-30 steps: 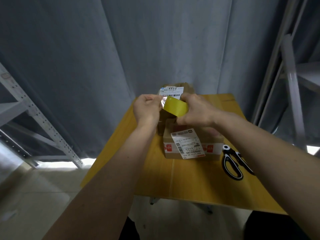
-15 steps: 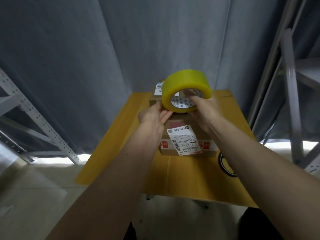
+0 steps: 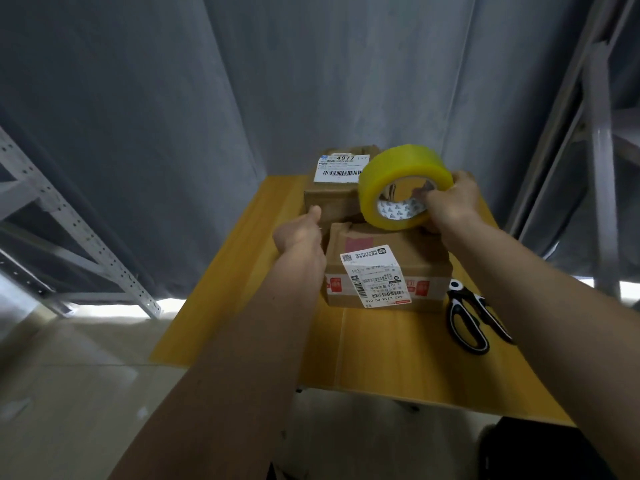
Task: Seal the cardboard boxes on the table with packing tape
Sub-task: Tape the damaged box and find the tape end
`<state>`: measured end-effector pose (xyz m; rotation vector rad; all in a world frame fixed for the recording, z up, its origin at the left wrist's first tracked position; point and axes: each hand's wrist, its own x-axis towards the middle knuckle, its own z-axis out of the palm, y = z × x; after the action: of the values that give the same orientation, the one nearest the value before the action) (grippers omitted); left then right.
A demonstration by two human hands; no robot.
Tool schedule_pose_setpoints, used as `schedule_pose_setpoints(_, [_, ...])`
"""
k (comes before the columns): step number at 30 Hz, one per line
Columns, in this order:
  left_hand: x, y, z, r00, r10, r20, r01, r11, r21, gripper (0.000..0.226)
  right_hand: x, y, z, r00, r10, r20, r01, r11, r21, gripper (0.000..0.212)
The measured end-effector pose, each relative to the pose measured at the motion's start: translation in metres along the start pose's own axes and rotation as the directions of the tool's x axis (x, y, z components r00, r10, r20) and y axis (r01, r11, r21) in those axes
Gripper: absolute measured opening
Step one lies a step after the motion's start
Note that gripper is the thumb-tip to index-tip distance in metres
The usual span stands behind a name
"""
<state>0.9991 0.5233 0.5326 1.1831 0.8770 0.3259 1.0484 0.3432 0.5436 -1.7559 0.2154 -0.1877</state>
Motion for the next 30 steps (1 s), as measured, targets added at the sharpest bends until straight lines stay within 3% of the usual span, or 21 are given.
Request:
schedule_pose_setpoints(3, [0.005,-0.004,0.002,0.994,-0.052,0.093,0.049,0.998,0.031,0.025,0.004,-0.003,0.002,0.999,-0.036,-0.015,0.035,0.996,-0.080,0.025])
schedule_pose_setpoints(4, [0.007,-0.007,0.003,0.994,-0.063,0.092,0.060,0.997,0.041,0.032,0.005,-0.003,0.004,0.999,-0.050,-0.019,0.048,0.993,-0.108,0.019])
schedule_pose_setpoints(7, [0.007,-0.008,0.011,0.996,-0.093,-0.005,0.094,0.995,0.039,0.027,0.006,-0.003,0.009,0.993,-0.104,-0.062,0.096,0.987,-0.127,0.006])
schedule_pose_setpoints(12, [0.021,-0.012,0.012,0.993,-0.057,0.108,0.044,0.991,0.124,0.021,0.005,0.001,0.012,0.986,-0.164,-0.016,0.161,0.979,-0.121,0.011])
schedule_pose_setpoints(20, [0.029,-0.017,0.017,0.997,-0.073,0.005,0.072,0.987,0.146,0.034,0.008,0.005,0.011,0.980,-0.197,0.018,0.197,0.960,-0.201,0.020])
schedule_pose_setpoints(27, [0.036,-0.024,0.018,0.996,-0.076,0.040,0.069,0.987,0.148,0.030,0.009,0.008,0.009,0.993,-0.117,-0.002,0.115,0.980,-0.165,0.040])
schedule_pose_setpoints(30, [0.038,-0.024,0.017,0.992,-0.110,0.067,0.099,0.984,0.151,0.031,0.010,0.010,0.010,0.997,-0.079,-0.007,0.076,0.982,-0.170,0.038])
